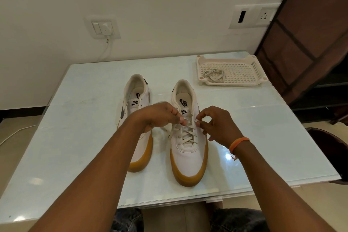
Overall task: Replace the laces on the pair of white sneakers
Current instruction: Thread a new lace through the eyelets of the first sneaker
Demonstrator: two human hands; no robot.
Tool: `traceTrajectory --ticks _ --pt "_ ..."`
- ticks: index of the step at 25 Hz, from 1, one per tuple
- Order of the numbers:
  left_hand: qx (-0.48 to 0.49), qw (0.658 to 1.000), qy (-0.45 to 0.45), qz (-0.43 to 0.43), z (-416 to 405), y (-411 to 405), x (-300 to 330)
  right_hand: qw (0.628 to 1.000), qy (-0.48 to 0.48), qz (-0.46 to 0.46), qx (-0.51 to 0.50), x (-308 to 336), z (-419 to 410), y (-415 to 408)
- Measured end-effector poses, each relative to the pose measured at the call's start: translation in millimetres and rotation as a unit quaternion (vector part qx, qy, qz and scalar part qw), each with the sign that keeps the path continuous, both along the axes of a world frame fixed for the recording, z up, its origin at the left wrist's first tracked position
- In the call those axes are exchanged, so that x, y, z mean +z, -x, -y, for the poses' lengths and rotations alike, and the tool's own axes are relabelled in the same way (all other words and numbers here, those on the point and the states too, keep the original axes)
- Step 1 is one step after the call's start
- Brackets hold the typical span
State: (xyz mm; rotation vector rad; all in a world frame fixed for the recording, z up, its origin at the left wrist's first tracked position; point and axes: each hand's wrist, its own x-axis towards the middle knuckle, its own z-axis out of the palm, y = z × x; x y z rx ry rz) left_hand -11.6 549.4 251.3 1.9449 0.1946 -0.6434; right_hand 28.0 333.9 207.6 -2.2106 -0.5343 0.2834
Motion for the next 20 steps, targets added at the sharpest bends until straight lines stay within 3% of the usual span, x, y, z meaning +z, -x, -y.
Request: traceTrajectory --ticks 5,12,16,20 --pt "0.011 0.999 -0.032 0.013 0.1 -1.1 -4.1 0.995 -0.064 -0.073 -0.016 6.6 -1.5 1.9" --pt "0.006 0.998 -0.048 0.028 -0.6 0.7 -5.0 0.998 -0.046 -0.051 -0.005 7.1 -1.9 1.7" --pt "0.01 0.998 -0.051 0.027 1.1 0.8 -3.8 0.985 0.114 0.125 0.029 3.2 -4.8 3.1" --pt "0.003 0.998 -0.062 0.017 4.5 2.4 -1.6 0.928 0.187 0.322 -0.006 -2.6 -7.9 9.5"
